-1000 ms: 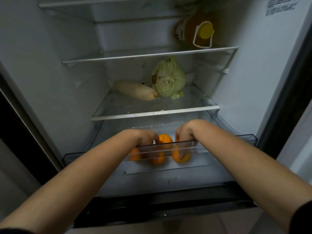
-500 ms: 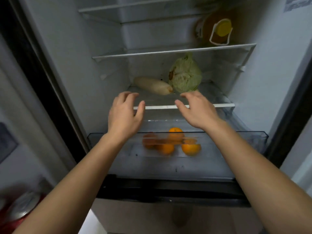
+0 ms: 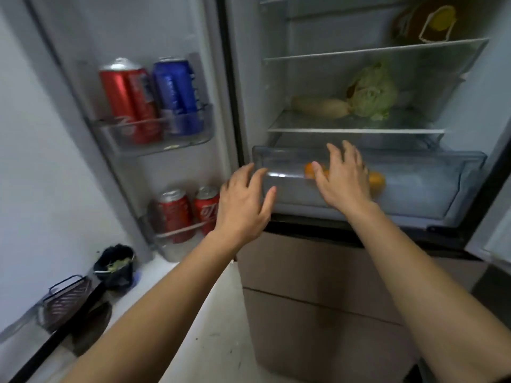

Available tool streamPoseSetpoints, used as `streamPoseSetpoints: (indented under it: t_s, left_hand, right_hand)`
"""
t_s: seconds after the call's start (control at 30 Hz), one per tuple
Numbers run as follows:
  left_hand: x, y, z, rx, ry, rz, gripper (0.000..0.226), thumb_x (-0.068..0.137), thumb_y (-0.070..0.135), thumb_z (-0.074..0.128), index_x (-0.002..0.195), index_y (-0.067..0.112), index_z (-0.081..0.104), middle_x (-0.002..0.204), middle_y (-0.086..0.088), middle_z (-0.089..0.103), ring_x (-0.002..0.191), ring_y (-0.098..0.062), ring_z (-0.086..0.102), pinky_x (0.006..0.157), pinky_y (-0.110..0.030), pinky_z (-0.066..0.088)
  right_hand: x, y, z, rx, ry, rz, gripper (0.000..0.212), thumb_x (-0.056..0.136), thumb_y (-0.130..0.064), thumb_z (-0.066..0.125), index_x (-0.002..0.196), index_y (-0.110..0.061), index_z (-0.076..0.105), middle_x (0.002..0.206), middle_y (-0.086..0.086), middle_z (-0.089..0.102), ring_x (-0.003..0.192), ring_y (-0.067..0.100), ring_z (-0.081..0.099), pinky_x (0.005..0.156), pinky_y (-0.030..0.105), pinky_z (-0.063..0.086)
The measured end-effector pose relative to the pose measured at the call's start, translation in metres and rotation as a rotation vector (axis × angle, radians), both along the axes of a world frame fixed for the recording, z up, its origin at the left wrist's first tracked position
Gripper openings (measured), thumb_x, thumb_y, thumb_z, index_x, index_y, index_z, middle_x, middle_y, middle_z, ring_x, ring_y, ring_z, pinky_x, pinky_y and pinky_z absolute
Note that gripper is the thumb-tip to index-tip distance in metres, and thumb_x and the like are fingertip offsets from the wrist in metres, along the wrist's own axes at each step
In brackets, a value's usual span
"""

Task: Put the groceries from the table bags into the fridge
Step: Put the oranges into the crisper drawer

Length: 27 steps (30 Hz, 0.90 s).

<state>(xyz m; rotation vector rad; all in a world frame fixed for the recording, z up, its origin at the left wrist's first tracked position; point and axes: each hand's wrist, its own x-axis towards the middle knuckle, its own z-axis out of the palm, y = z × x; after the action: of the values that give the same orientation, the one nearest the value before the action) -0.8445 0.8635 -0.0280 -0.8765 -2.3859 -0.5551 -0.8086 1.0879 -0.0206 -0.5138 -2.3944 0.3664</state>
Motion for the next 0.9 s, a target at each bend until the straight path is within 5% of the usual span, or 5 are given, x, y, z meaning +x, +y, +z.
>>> streamPoseSetpoints:
  t_s: [0.17,0.43,0.63,0.77,0.9]
  left_hand:
    - [0.071,-0.146,-0.033,-0.033,0.044,0.069,0.05,0.097,0.045,0.042,0.134,0.015,0.057,0.139,-0.009,0.053,0.127,-0.026,0.049,0.102,-0.043,0.039]
    - [0.127,-0.417,-0.065,-0.112,-0.05,0.533,0.05,0.096,0.043,0.042,0.134,0.012,0.053,0.14,-0.018,0.048,0.126,-0.036,0.046,0.1,-0.049,0.039]
    - [0.169,-0.566,-0.1,-0.087,-0.218,0.918,0.064,0.095,0.051,0.029,0.141,0.011,0.048,0.15,-0.022,0.039,0.136,-0.041,0.039,0.106,-0.056,0.035]
    - [0.168,-0.644,-0.12,-0.134,-0.371,1.081,0.062,0.101,0.052,0.027,0.153,0.017,0.029,0.162,-0.015,0.02,0.148,-0.032,0.021,0.118,-0.052,0.021]
    - [0.139,-0.717,-0.13,-0.164,-0.367,1.172,0.063,0.1,0.052,0.027,0.15,0.014,0.034,0.159,-0.015,0.027,0.146,-0.031,0.026,0.116,-0.053,0.027]
  right_hand:
    - [0.054,-0.136,-0.039,-0.122,0.026,0.041,0.064,0.1,-0.048,0.044,0.153,-0.014,0.029,0.162,0.017,0.015,0.149,0.036,0.014,0.118,0.055,0.023]
    - [0.055,-0.375,-0.075,-0.058,0.036,0.386,0.07,0.097,-0.046,0.048,0.155,-0.017,0.022,0.165,0.016,0.002,0.152,0.033,0.002,0.122,0.05,0.009]
    - [0.025,-0.536,-0.109,0.016,-0.069,0.694,0.069,0.097,-0.043,0.051,0.154,-0.014,0.027,0.164,0.019,0.007,0.152,0.035,0.005,0.122,0.05,0.011]
    - [-0.007,-0.628,-0.14,0.038,-0.119,0.871,0.069,0.095,-0.041,0.056,0.152,-0.011,0.032,0.16,0.022,0.018,0.149,0.038,0.015,0.12,0.052,0.021]
    - [-0.061,-0.714,-0.165,0.026,-0.173,0.985,0.073,0.094,-0.038,0.059,0.153,-0.01,0.027,0.159,0.023,0.021,0.148,0.037,0.019,0.12,0.05,0.024]
